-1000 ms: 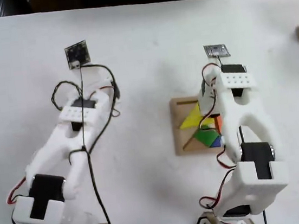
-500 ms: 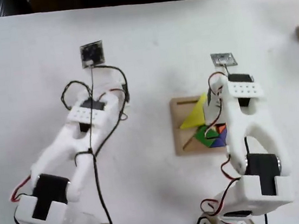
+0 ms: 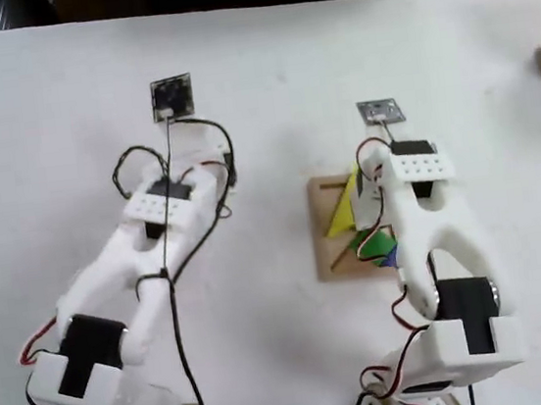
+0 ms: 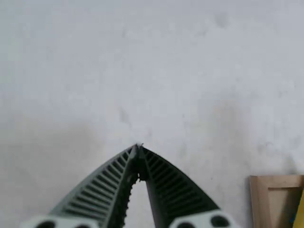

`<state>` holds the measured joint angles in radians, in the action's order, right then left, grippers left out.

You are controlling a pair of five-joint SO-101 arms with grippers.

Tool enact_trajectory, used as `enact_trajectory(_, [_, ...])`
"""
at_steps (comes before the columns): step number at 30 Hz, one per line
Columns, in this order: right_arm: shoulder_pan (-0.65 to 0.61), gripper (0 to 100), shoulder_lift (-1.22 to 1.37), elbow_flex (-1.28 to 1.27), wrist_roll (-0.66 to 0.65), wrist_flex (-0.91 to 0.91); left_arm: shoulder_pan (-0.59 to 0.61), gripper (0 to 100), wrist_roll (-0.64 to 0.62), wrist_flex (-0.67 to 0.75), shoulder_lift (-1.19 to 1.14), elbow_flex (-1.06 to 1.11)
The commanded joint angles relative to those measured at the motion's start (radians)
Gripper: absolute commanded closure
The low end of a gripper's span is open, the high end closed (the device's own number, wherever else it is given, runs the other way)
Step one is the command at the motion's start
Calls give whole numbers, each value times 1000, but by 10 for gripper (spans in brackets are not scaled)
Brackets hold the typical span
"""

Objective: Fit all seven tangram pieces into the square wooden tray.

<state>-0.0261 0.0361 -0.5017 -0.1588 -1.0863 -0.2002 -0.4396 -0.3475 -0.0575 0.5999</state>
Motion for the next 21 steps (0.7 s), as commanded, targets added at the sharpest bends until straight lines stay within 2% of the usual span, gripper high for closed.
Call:
enact_trajectory(1, [-41,980,-53,11,-5,16,-15,977,34,3,8,-15])
enact_trajectory(6, [-82,981,-61,15,29,19,-16,977,34,3,8,-15])
enact_trajectory(11, [-77,980,-51,35,32,79,-16,977,34,3,8,-15])
enact_trajectory(21, [-82,980,-51,34,26,85,-16,977,35,3,8,-15])
